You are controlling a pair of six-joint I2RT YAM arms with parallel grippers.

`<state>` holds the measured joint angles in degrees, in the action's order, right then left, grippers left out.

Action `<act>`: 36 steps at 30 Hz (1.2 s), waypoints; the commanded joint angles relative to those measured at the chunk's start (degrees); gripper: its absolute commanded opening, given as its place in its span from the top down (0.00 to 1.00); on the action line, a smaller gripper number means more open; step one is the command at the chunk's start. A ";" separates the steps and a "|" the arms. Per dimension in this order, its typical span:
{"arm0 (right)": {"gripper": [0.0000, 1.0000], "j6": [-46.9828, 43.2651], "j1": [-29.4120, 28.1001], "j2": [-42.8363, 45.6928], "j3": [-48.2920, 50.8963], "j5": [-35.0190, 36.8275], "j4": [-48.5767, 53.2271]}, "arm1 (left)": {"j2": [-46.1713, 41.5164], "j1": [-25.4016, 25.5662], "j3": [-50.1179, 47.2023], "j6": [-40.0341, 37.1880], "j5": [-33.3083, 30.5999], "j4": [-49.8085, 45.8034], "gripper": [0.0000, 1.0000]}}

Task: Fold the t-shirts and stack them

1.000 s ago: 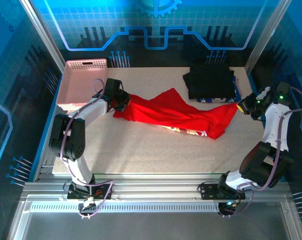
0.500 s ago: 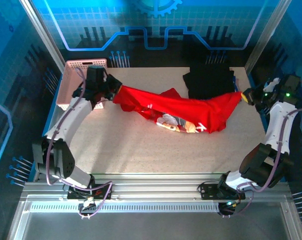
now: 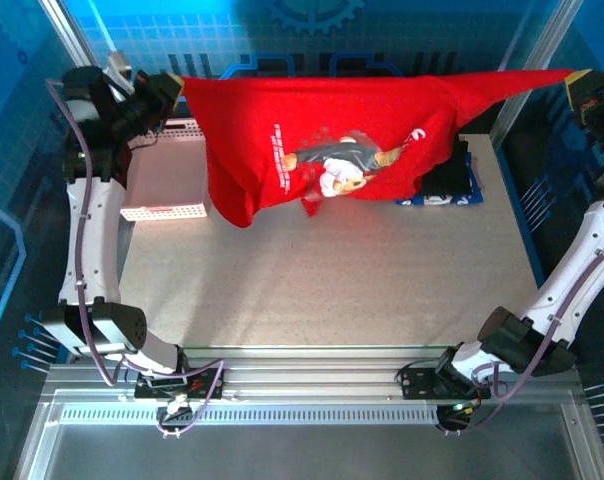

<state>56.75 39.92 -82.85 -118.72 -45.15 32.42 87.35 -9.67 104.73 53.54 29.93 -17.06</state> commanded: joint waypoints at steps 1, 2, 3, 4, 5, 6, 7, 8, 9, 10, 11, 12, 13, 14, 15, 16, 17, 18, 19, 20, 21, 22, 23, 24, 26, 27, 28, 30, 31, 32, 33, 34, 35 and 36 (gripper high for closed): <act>1.00 2.61 2.80 0.76 -1.07 3.00 -3.20 | 3.76 -4.31 -0.84 2.56 9.61 8.12 1.00; 1.00 2.57 2.81 1.44 -0.11 2.77 -3.85 | 3.67 -5.30 -3.10 5.18 10.33 10.89 1.00; 1.00 2.66 2.80 1.99 0.94 2.25 -4.85 | 3.11 -5.91 -5.61 6.62 10.49 13.13 1.00; 1.00 2.70 2.80 2.47 1.73 1.83 -5.19 | 2.39 -6.39 -7.83 6.98 10.46 14.85 1.00; 1.00 2.50 2.89 2.88 2.13 1.90 -4.97 | 1.92 -6.58 -8.80 6.09 10.70 14.55 1.00; 1.00 2.24 3.00 3.06 2.26 1.90 -4.89 | 1.86 -6.59 -8.57 4.27 11.17 13.31 1.00; 1.00 2.14 3.12 3.19 2.15 1.93 -4.93 | 2.08 -6.52 -7.38 1.10 11.41 9.74 1.00; 1.00 2.22 3.17 3.22 2.09 1.99 -5.21 | 2.33 -6.56 -5.58 -2.55 10.58 4.76 1.00; 1.00 2.57 3.17 3.17 2.13 1.91 -5.64 | 2.51 -6.58 -4.48 -5.28 9.61 1.56 1.00; 1.00 3.53 3.15 3.28 2.64 1.72 -6.84 | 2.63 -6.59 -3.53 -6.99 9.03 -0.26 1.00; 1.00 5.02 2.99 3.59 3.71 1.03 -9.61 | 2.74 -6.59 -2.87 -7.15 8.79 -0.59 1.00; 1.00 6.38 2.71 3.81 4.53 0.50 -12.10 | 2.66 -6.52 -2.54 -6.51 8.65 0.40 1.00; 1.00 7.50 2.20 3.83 4.81 -0.05 -14.14 | 2.41 -6.42 -2.44 -5.05 8.47 2.92 1.00; 1.00 8.22 1.58 3.75 4.65 -0.36 -16.02 | 2.06 -6.26 -2.21 -3.47 7.95 5.77 1.00; 1.00 8.37 0.83 3.46 3.95 -0.51 -16.76 | 1.96 -6.11 -1.22 -2.44 7.40 7.80 1.00; 1.00 7.88 0.12 2.69 2.08 -0.72 -15.96 | 2.10 -5.86 0.83 -2.10 6.72 9.00 1.00; 1.00 6.81 -0.56 1.69 -0.65 -0.90 -13.76 | 2.21 -5.59 3.46 -2.48 5.44 8.92 1.00; 1.00 5.79 -1.00 0.95 -2.79 -0.99 -11.64 | 2.21 -5.38 5.61 -2.84 4.19 8.87 1.00; 1.00 4.95 -1.28 0.35 -4.68 -1.09 -10.30 | 2.10 -5.27 7.93 -3.11 2.79 9.05 1.00; 1.00 4.86 -1.34 0.32 -5.49 -1.25 -10.07 | 2.04 -5.27 9.76 -3.32 1.64 8.99 1.00; 1.00 5.26 -1.34 0.55 -5.73 -1.29 -10.63 | 1.95 -5.27 12.10 -3.83 0.24 8.03 1.00; 1.00 5.63 -1.34 0.82 -5.97 -1.50 -11.13 | 1.88 -5.26 14.64 -5.00 -1.12 6.53 1.00; 1.00 5.61 -1.34 0.93 -6.56 -1.74 -10.58 | 1.65 -5.27 16.27 -6.01 -2.17 5.55 1.00; 1.00 5.12 -1.34 1.05 -8.11 -1.85 -9.15 | 1.28 -5.27 17.82 -6.96 -3.47 4.42 1.00; 1.00 4.48 -1.29 1.58 -9.97 -2.21 -8.18 | 0.50 -5.28 19.83 -8.45 -4.94 3.18 1.00; 1.00 4.09 -1.33 1.72 -11.40 -2.27 -7.38 | 0.16 -5.27 20.56 -8.85 -5.23 3.13 1.00; 1.00 3.46 -1.27 1.57 -13.50 -2.08 -5.71 | 0.10 -5.27 21.29 -9.13 -5.34 2.89 1.00; 1.00 2.50 -1.24 0.67 -17.87 -1.54 -2.12 | 0.14 -5.35 22.80 -9.67 -5.59 2.11 1.00; 1.00 2.86 -1.31 -0.10 -20.18 -1.74 -1.26 | 0.25 -5.36 23.26 -9.77 -5.66 1.90 1.00; 1.00 3.77 -1.29 -0.77 -21.83 -2.29 -1.21 | 0.34 -5.36 23.69 -9.77 -5.80 1.75 1.00; 1.00 4.88 -1.30 -1.59 -23.66 -2.69 -1.39 | 0.49 -5.44 24.15 -9.83 -6.10 1.80 1.00; 1.00 5.71 -1.34 -2.44 -25.66 -2.95 -1.25 | 0.75 -5.49 24.79 -9.86 -6.35 1.66 1.00; 1.00 6.30 -1.36 -3.31 -27.50 -3.08 -0.80 | 1.16 -5.53 25.66 -9.79 -6.42 1.46 1.00; 1.00 6.52 -1.42 -4.34 -29.62 -3.35 0.16 | 1.64 -5.53 26.70 -9.70 -6.33 1.48 1.00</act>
<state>61.71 38.41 -84.71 -144.53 -48.56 30.39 87.74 -14.11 128.81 45.76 26.74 -14.85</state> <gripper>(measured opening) 0.061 0.052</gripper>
